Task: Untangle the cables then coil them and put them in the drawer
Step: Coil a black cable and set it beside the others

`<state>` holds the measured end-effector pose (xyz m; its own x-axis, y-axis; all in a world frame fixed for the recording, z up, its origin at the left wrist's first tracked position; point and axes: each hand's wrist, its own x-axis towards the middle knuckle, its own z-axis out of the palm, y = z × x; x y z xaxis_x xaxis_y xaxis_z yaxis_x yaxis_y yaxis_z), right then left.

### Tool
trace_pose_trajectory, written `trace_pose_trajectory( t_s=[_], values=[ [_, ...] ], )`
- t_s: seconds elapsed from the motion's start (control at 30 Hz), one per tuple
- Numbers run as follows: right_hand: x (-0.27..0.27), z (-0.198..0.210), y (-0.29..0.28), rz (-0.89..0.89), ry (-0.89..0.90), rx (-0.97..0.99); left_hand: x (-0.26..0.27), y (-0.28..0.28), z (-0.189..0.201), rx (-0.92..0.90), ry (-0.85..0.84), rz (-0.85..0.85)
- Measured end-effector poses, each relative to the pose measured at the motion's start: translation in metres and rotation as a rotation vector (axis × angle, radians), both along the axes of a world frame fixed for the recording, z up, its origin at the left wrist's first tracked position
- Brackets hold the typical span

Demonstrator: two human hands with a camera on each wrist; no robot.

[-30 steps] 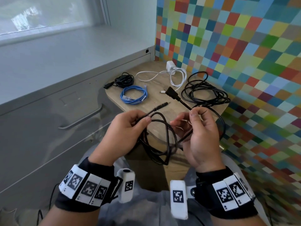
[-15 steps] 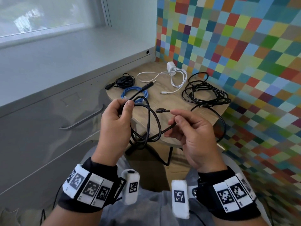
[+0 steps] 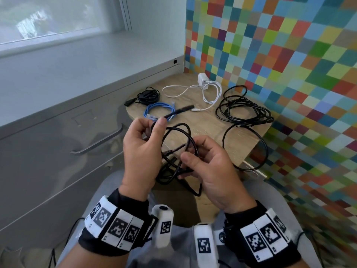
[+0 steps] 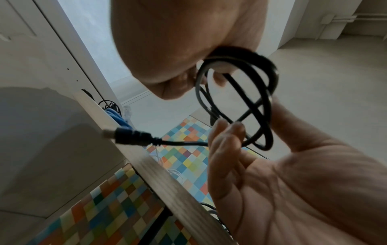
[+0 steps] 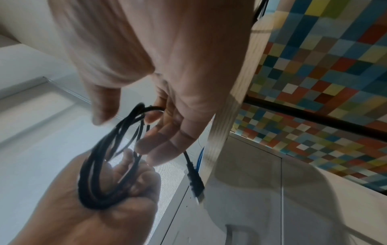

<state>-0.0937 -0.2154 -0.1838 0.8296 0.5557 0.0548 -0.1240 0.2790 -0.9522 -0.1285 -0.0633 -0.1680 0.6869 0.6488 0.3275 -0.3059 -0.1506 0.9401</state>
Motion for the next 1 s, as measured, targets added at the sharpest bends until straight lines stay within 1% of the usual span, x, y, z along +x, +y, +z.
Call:
trace_pose_trajectory(
  t_s=[0.07,0.13,0.17,0.23,0.3,0.4,0.5,0.63,0.67,0.8,0.9,0.93,1.0],
  values=[
    [0.001,-0.002,0.000,-0.036,-0.054,-0.066,-0.002,0.001,0.003,-0.072,-0.026,-0.145],
    [0.005,-0.003,-0.002,-0.104,-0.075,-0.073,-0.004,0.006,0.005,-0.204,0.017,-0.265],
    [0.007,-0.003,-0.003,-0.142,-0.061,-0.058,-0.005,0.008,0.005,-0.261,0.046,-0.317],
    [0.011,-0.001,-0.007,-0.197,0.029,0.010,-0.006,0.012,0.006,-0.306,0.081,-0.400],
    [0.012,0.000,-0.009,-0.216,0.081,0.061,-0.007,0.015,0.008,-0.296,0.118,-0.442],
    [0.010,-0.002,-0.007,-0.269,0.043,0.021,-0.008,0.023,0.010,-0.346,0.142,-0.497],
    [0.011,-0.003,-0.006,-0.298,0.055,0.047,-0.013,0.029,0.012,-0.413,0.131,-0.551],
    [0.015,-0.003,-0.007,-0.286,0.092,0.085,-0.013,0.028,0.006,-0.422,0.185,-0.522],
    [0.015,-0.004,-0.007,-0.293,0.093,0.090,-0.012,0.027,0.003,-0.434,0.206,-0.538],
    [0.014,-0.002,-0.006,-0.294,0.093,0.129,-0.013,0.022,-0.008,-0.537,0.251,-0.728],
    [0.014,-0.003,-0.006,-0.300,0.075,0.098,-0.014,0.021,-0.014,-0.489,0.287,-0.840],
    [0.013,-0.003,-0.006,-0.302,0.075,0.093,-0.014,0.019,-0.016,-0.450,0.293,-0.845],
    [0.014,-0.003,-0.006,-0.300,0.095,0.097,-0.013,0.015,-0.015,-0.374,0.281,-0.804]
  ],
)
